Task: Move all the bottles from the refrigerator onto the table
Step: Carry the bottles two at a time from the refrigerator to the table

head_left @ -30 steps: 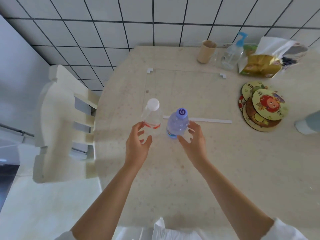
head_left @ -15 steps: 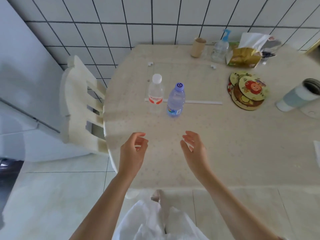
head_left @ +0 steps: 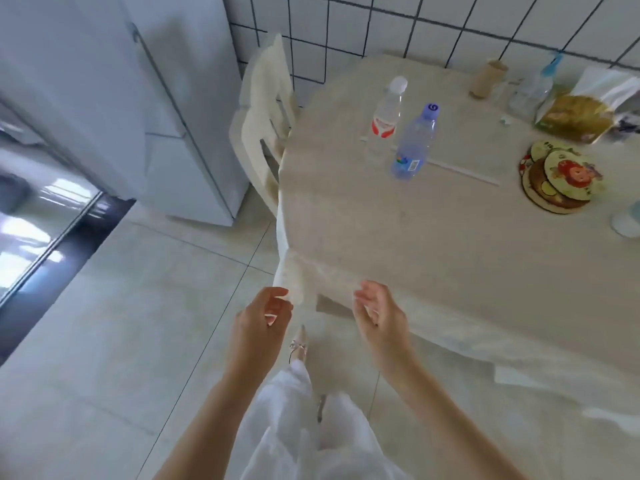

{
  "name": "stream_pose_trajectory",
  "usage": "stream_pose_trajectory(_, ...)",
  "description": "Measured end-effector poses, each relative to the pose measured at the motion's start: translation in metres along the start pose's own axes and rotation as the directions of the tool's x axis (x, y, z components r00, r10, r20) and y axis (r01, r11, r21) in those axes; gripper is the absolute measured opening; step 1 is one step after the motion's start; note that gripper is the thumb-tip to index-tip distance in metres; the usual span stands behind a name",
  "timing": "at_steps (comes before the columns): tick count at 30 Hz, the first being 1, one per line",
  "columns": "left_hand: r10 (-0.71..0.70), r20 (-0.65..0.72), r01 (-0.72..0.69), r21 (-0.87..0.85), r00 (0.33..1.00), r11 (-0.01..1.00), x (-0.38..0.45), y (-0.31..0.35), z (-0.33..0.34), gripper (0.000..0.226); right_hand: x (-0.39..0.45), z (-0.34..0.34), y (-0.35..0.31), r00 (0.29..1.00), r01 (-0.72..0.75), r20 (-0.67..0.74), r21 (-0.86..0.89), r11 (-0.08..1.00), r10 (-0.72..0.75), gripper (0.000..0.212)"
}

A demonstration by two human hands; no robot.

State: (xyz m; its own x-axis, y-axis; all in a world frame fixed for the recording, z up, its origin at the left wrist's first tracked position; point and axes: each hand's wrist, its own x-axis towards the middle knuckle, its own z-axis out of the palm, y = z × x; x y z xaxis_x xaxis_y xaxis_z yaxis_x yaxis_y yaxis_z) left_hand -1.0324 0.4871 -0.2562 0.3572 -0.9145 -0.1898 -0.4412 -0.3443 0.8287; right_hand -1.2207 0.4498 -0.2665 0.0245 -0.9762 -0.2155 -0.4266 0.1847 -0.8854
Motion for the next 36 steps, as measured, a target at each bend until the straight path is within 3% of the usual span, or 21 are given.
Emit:
stream_pose_trajectory(6,-0.134,-0.133,0.124,-0.083,0.982,0.989,-0.078,-0.036,-0.048,0.020,-0.058,0.036,-0.014,0.966,0.043,0.256,-0.111,0.993,-0.013,0.031)
stream_pose_trajectory(12,-0.280,-0.300,0.241,-0.162,0.912,0.957,-0.127,-0.083,-0.107,0.032,-0.095,0.102,-0.040,0.895,0.142,0.442,-0.160,0.977,-0.058,0.032)
stream_pose_trajectory(17,-0.376,-0.391,0.320,-0.204,0.840,0.925,-0.162,-0.137,-0.168,0.021,-0.126,0.188,-0.070,0.803,0.231,0.589,-0.165,0.959,-0.092,0.030)
stream_pose_trajectory(22,-0.411,-0.420,0.407,-0.103,0.809,0.908,-0.192,-0.212,-0.257,0.017,-0.170,0.294,-0.103,0.709,0.303,0.698,-0.172,0.937,-0.101,0.029)
stream_pose_trajectory(29,-0.455,-0.477,0.452,-0.129,0.752,0.882,-0.197,-0.276,-0.355,0.014,-0.203,0.390,-0.144,0.645,0.342,0.758,-0.175,0.923,-0.095,0.032)
stream_pose_trajectory(36,-0.477,-0.460,0.452,-0.171,0.749,0.875,-0.146,-0.307,-0.417,0.014,-0.180,0.456,-0.175,0.671,0.322,0.738,-0.193,0.927,-0.079,0.033)
